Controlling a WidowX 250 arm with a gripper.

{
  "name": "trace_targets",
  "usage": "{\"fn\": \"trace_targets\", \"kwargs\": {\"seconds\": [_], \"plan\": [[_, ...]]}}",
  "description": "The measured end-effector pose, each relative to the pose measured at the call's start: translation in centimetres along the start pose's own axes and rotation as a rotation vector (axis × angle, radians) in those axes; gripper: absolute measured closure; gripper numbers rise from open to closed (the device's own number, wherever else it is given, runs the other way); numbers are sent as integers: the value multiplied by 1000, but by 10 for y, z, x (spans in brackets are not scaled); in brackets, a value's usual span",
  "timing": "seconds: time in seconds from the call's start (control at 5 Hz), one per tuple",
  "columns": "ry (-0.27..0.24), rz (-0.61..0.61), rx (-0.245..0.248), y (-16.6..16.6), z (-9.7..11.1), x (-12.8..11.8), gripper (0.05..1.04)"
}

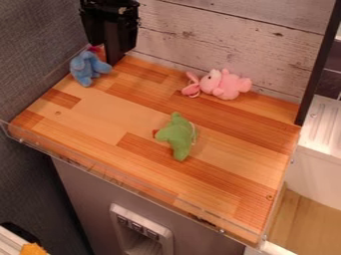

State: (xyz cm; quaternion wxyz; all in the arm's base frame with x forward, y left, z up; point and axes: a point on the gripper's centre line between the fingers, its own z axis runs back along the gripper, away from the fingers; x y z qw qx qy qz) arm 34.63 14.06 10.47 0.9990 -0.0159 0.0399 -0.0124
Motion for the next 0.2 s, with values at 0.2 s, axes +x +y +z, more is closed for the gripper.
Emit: {"fn": "trace_targets", "kwargs": {"seconds": [0.2], "plan": [[18,-134,-6,5,-4,8,85]]}}
